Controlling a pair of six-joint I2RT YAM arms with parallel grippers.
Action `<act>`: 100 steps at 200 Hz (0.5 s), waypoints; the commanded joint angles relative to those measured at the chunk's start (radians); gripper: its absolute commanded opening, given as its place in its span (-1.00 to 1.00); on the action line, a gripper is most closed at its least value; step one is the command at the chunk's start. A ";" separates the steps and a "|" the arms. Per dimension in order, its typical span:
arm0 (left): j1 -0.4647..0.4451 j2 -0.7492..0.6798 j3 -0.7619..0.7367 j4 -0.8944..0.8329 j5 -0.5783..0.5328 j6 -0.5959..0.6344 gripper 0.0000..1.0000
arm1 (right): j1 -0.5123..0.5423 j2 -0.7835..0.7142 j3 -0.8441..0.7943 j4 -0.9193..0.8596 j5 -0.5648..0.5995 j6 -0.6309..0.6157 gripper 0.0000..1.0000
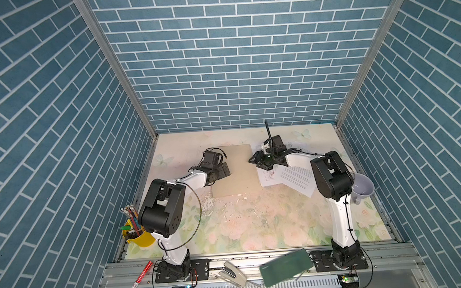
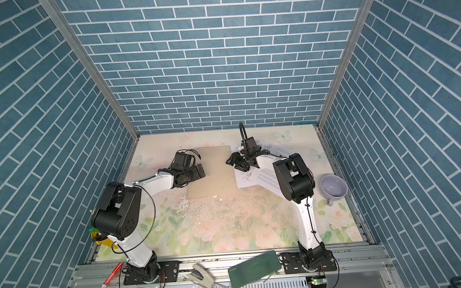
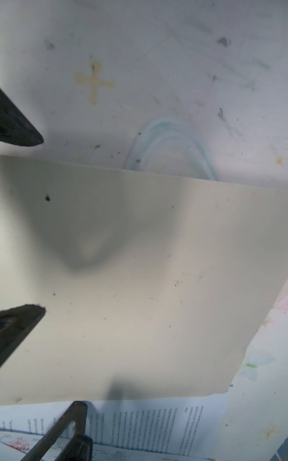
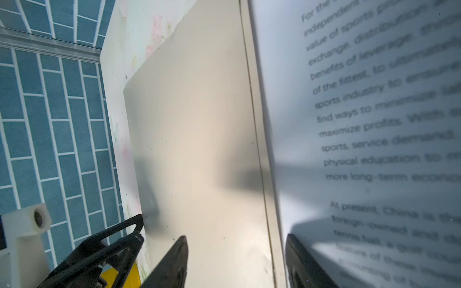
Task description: Put the files into the folder
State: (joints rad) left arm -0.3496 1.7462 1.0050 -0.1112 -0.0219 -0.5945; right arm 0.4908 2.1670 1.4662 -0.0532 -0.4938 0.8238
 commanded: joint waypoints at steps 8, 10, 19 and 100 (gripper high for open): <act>-0.003 -0.037 -0.028 -0.049 -0.019 0.000 0.99 | 0.003 -0.100 -0.061 -0.027 0.059 -0.037 0.26; -0.003 -0.038 -0.030 -0.046 -0.016 0.000 0.99 | 0.003 -0.102 -0.065 -0.022 0.056 -0.036 0.25; -0.003 -0.044 -0.043 -0.031 -0.004 -0.002 0.99 | 0.005 -0.111 -0.078 -0.006 0.040 -0.027 0.25; -0.005 -0.095 -0.145 0.024 0.049 -0.038 0.99 | 0.047 -0.156 -0.218 0.063 -0.023 0.015 0.16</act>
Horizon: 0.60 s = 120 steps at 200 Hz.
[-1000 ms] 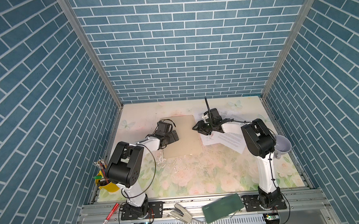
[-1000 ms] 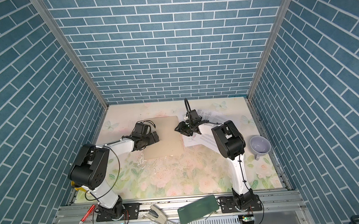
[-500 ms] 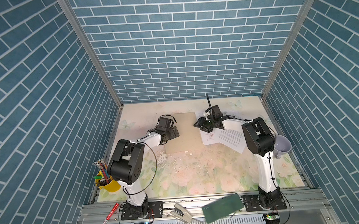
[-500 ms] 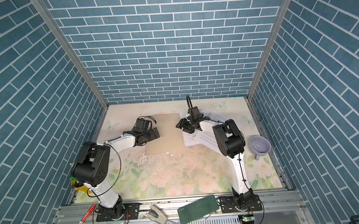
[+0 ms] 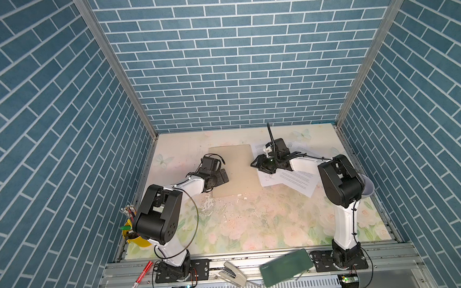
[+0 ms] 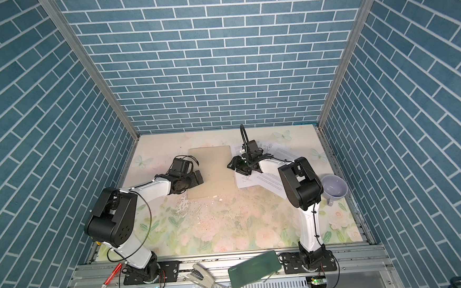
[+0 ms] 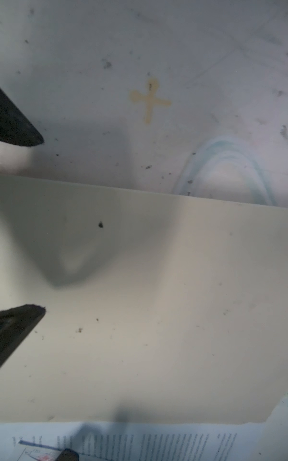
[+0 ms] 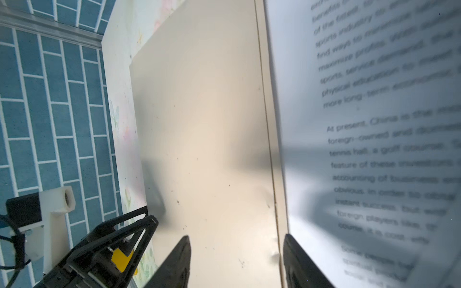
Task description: Put the files into the folder
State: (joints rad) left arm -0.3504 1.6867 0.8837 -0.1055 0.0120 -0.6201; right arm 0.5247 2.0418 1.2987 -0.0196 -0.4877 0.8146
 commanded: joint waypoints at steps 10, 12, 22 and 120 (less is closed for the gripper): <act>-0.005 -0.042 -0.030 0.020 0.020 -0.011 0.99 | 0.019 -0.031 -0.062 0.043 -0.030 0.030 0.16; -0.006 -0.043 -0.031 0.020 0.020 -0.010 0.99 | 0.021 -0.032 -0.063 0.044 -0.031 0.032 0.16; -0.006 -0.048 -0.036 0.020 0.022 -0.010 0.99 | 0.028 -0.031 -0.067 0.046 -0.029 0.034 0.15; -0.007 -0.086 -0.096 0.055 0.043 -0.025 0.99 | 0.043 -0.033 -0.088 -0.062 0.048 0.031 0.23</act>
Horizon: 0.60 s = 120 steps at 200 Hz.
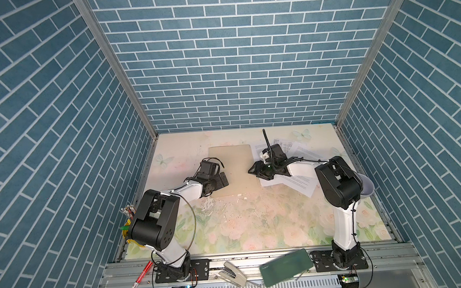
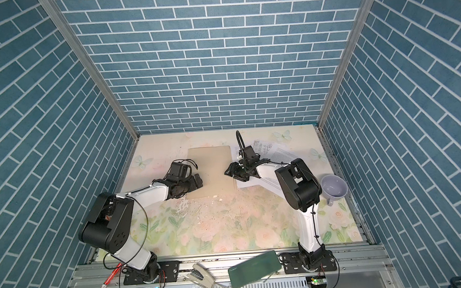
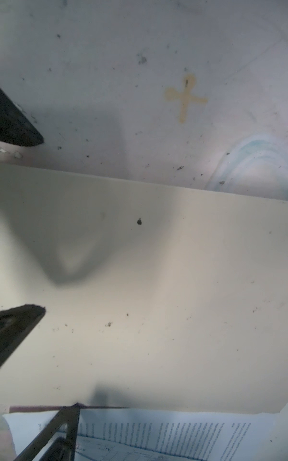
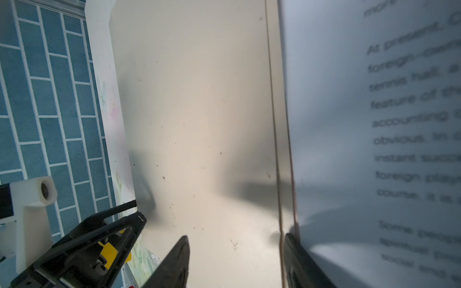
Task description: Put the files into the folder
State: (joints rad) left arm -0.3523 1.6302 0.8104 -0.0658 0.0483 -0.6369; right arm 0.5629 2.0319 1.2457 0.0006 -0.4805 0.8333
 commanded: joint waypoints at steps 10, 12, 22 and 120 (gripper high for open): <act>-0.006 -0.036 -0.030 0.025 0.011 -0.013 1.00 | 0.006 -0.024 -0.038 -0.080 0.038 0.013 0.23; -0.006 -0.037 -0.031 0.028 0.011 -0.013 0.99 | 0.007 -0.024 -0.040 -0.079 0.037 0.013 0.23; -0.006 -0.042 -0.035 0.037 0.017 -0.017 0.99 | 0.007 -0.024 -0.043 -0.070 0.030 0.013 0.23; -0.022 -0.047 -0.070 0.084 0.045 -0.047 0.99 | 0.017 -0.019 -0.090 0.049 -0.041 0.082 0.22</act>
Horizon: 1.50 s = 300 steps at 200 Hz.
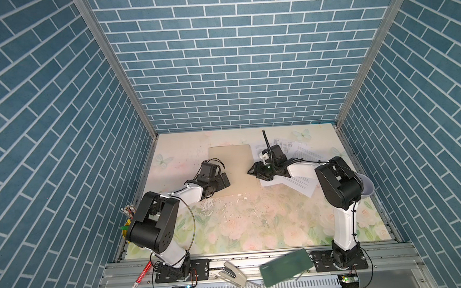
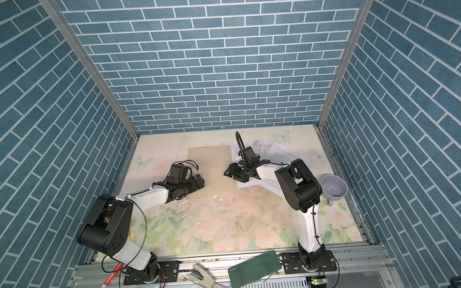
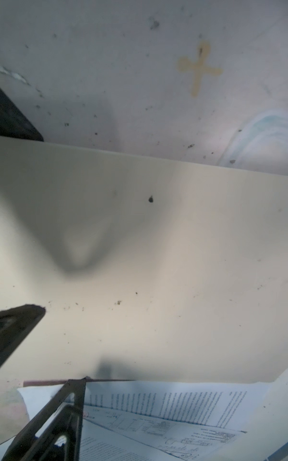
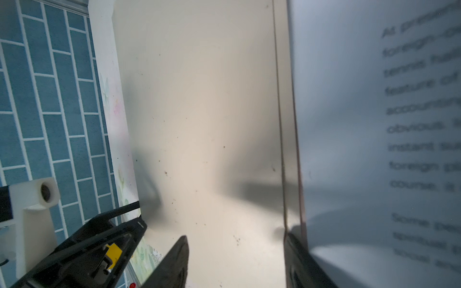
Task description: Put the files into the folder
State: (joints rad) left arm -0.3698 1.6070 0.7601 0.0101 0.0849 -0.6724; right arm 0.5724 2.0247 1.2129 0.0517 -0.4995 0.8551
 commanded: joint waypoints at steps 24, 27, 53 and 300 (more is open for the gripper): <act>-0.005 -0.026 -0.025 0.010 0.007 -0.011 0.99 | 0.006 -0.023 -0.077 0.042 -0.043 0.091 0.19; -0.005 -0.026 -0.025 0.011 0.007 -0.011 0.99 | 0.006 -0.025 -0.078 0.047 -0.047 0.095 0.19; -0.005 -0.027 -0.031 0.014 0.005 -0.011 0.99 | 0.006 -0.048 -0.084 0.074 -0.067 0.120 0.16; -0.022 -0.171 -0.130 0.052 -0.090 0.085 0.99 | -0.001 -0.132 -0.151 0.376 -0.163 0.302 -0.64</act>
State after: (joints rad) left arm -0.3706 1.4845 0.6392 0.1085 0.0650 -0.6380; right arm 0.5640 1.9350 1.0824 0.4034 -0.6643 1.1484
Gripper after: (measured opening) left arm 0.996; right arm 0.202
